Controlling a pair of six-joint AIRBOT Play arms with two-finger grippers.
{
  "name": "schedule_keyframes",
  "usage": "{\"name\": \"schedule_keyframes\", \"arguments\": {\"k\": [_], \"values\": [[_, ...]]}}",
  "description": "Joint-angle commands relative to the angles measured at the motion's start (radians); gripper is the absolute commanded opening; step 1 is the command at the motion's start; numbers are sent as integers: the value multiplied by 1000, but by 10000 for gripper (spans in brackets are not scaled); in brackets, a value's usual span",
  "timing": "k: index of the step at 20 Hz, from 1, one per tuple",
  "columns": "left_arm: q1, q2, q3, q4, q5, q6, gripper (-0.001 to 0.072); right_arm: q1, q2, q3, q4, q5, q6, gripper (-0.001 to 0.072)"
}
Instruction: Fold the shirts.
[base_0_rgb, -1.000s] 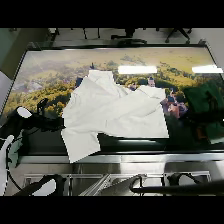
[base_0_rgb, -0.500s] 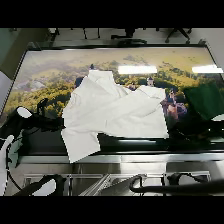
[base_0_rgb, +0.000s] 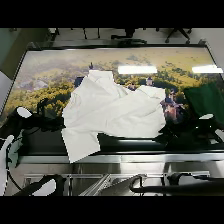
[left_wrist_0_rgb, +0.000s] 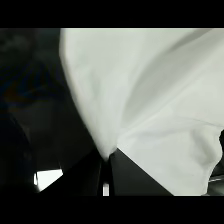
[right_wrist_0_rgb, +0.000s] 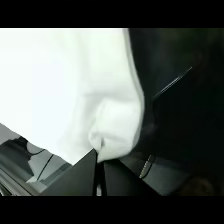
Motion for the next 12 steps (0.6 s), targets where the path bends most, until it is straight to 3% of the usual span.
{"name": "schedule_keyframes", "arguments": {"k": [1, 6, 9, 12], "values": [[0, 2, 10, -78, -13, 39, 13, 32, 8, 63, 128, 28, -33, 27], [2, 175, 322, -237, -148, 60, 13, -19, 223, 473, 348, 217, -21, 26], [1, 330, 657, -297, -102, 58, 12, -86, 349, 824, 401, 163, -15, 25], [2, 416, 998, -219, -30, 40, 11, -159, 432, 1128, 393, 15, -14, 25]]}}
